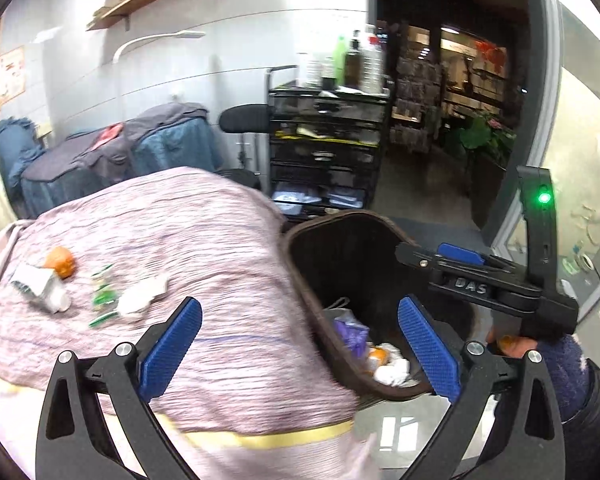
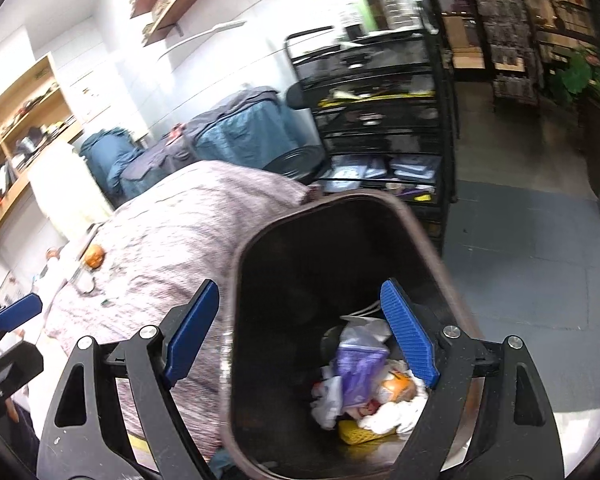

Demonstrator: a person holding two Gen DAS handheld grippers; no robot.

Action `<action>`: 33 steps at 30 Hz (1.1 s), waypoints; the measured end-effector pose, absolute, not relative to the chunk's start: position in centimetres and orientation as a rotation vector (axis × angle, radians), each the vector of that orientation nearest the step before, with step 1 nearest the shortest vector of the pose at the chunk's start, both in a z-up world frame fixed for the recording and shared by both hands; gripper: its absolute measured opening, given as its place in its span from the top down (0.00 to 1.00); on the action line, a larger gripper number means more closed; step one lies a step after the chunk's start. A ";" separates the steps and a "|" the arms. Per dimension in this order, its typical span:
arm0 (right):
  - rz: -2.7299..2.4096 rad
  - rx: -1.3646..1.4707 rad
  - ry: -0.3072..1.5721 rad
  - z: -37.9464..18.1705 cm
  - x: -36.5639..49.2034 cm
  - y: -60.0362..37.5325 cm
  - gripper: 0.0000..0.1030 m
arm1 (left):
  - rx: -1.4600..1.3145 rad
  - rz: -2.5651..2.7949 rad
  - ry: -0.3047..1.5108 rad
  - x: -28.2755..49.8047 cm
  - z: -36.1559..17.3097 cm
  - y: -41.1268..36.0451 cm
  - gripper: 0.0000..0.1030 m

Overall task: Collect trash
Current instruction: 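Move both tools back over the remaining trash on the bed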

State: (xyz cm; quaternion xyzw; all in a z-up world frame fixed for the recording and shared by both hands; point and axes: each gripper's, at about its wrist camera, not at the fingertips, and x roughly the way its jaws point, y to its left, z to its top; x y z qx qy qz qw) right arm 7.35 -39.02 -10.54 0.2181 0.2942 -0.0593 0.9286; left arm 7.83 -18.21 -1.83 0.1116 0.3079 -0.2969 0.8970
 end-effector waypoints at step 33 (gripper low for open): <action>0.393 -0.148 0.905 -9.7 24.4 -13.7 0.20 | 0.106 -0.196 0.786 16.5 -5.1 3.8 0.06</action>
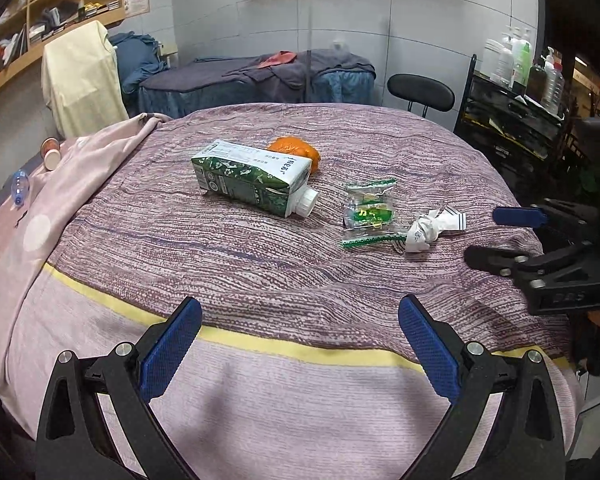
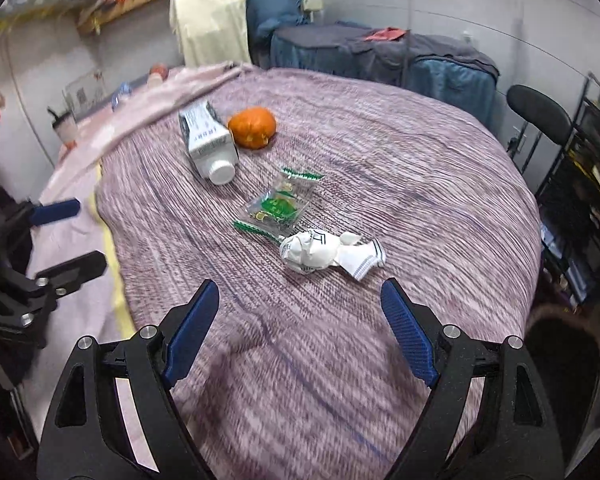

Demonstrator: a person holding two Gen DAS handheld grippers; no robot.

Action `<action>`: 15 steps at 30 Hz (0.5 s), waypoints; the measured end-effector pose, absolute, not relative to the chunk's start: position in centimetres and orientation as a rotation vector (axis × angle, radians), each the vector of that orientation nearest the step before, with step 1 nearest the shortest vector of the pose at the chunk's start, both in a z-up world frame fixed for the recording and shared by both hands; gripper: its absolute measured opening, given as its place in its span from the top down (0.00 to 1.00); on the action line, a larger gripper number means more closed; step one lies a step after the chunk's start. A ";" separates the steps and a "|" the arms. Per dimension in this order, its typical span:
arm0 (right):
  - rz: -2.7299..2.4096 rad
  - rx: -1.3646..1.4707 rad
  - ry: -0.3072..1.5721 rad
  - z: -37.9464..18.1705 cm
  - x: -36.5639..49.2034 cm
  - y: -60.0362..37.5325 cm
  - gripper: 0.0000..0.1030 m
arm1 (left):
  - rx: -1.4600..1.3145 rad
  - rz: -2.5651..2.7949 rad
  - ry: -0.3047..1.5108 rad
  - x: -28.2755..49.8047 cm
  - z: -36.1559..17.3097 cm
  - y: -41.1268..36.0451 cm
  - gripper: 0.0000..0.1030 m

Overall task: Collect trash
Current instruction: 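Move both tools back over the remaining trash on the bed, then grasp the white wrapper with the right tool while left grasps green snack packet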

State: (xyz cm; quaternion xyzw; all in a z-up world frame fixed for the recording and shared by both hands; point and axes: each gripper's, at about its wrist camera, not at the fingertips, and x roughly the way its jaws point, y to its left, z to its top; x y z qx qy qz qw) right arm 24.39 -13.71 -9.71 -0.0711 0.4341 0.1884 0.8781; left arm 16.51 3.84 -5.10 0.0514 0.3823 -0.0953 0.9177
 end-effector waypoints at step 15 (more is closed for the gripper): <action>0.399 -0.372 1.019 -12.6 30.0 -11.8 0.64 | 0.114 -0.238 0.823 19.0 -6.2 2.8 0.06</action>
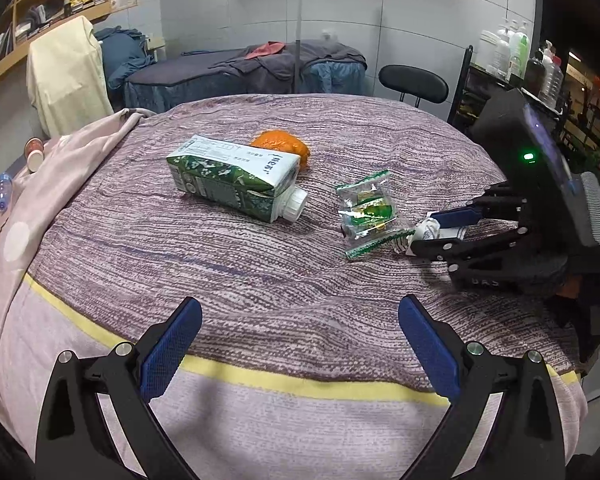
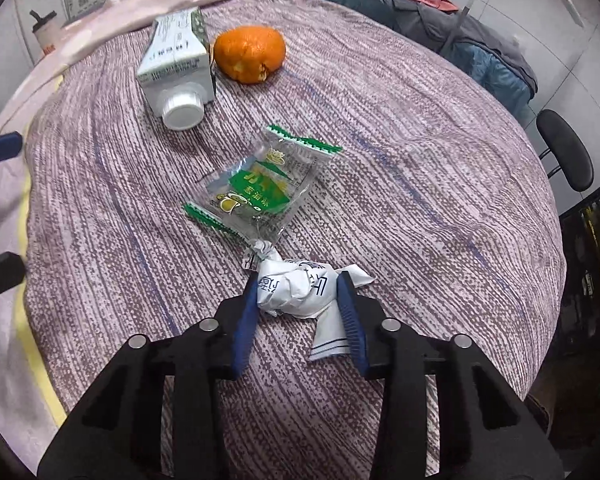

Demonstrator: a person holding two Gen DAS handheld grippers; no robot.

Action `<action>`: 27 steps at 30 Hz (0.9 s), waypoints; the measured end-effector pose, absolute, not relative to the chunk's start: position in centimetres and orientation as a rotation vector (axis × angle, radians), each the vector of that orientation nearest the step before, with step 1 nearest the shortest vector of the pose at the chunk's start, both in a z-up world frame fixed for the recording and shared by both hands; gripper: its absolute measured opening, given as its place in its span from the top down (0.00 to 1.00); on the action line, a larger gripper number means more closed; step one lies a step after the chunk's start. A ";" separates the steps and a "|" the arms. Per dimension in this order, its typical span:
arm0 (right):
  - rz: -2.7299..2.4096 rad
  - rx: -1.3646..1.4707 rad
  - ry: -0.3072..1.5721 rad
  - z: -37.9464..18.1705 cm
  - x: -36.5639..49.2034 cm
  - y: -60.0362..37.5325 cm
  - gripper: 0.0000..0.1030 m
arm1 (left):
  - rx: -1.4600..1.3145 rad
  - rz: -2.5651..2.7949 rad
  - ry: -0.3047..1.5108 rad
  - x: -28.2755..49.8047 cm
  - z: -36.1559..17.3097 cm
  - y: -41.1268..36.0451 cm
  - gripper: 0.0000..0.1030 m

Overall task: Collect trash
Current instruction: 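Grasp the white wrapper with the right tool while left grasps green snack packet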

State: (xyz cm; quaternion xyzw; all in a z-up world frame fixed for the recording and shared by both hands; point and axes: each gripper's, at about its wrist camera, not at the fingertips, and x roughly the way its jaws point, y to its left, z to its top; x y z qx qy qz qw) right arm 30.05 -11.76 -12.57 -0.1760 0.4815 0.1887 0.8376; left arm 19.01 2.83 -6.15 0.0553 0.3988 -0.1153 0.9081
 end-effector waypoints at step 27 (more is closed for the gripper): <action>0.273 0.034 0.819 -7.8 17.9 -23.2 0.65 | 0.321 -0.417 1.127 27.5 -11.4 -9.5 0.26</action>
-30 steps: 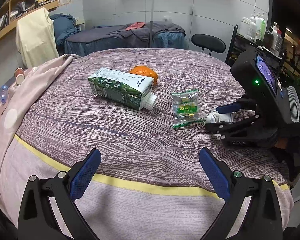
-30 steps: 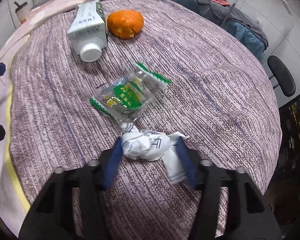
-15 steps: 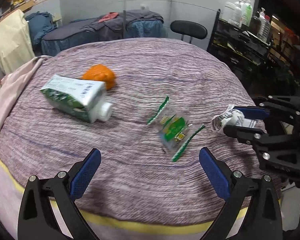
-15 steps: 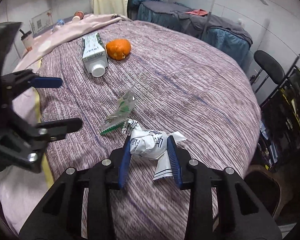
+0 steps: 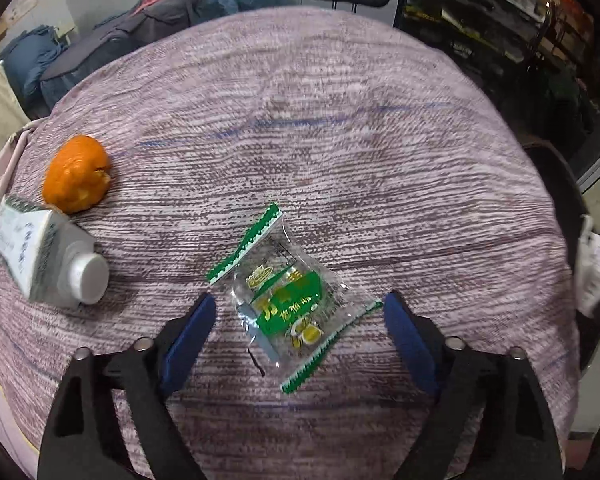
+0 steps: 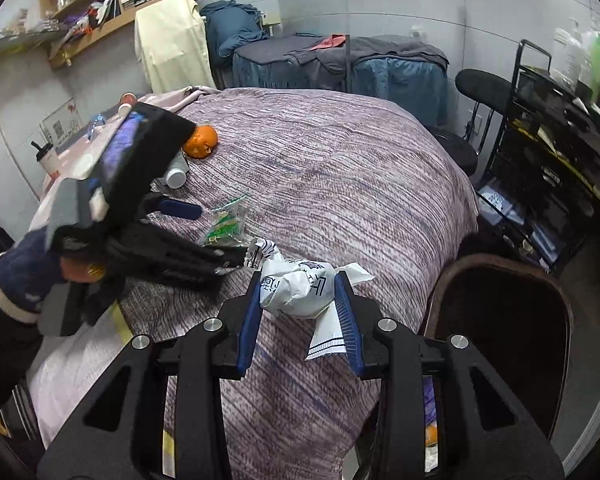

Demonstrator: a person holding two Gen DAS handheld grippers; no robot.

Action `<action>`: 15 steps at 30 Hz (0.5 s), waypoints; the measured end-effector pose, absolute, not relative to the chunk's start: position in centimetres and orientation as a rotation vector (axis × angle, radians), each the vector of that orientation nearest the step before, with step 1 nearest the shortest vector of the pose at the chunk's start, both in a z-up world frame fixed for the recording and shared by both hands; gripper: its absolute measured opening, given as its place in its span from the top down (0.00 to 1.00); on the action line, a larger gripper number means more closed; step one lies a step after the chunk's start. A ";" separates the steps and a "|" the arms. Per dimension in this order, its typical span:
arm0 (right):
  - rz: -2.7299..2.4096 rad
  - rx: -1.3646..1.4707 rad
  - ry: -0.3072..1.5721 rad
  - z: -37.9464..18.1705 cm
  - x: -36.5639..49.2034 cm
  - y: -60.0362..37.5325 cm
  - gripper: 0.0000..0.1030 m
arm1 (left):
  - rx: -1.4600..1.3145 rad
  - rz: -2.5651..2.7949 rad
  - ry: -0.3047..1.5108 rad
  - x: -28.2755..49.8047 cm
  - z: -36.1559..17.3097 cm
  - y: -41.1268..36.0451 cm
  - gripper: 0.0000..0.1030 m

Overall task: Collect trash
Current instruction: 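Grasp the white wrapper with the right tool while left grasps green snack packet, then carry the white wrapper into the brown bin and open the right tool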

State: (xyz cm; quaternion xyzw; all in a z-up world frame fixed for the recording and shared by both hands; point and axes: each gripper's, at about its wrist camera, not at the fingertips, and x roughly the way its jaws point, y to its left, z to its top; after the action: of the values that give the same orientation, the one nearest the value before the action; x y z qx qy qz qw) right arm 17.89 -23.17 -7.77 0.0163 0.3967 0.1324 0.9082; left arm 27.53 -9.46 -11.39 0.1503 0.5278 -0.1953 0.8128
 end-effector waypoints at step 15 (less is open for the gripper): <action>0.180 0.183 0.747 -8.4 13.3 -28.5 0.65 | 0.274 -0.384 0.993 24.2 -9.0 -7.6 0.79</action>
State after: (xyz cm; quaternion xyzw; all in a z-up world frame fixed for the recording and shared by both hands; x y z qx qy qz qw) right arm 13.34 -28.49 -8.42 0.0889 0.3641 0.0875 0.9230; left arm 24.19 -7.62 -9.01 0.1300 0.4720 -0.1827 0.8526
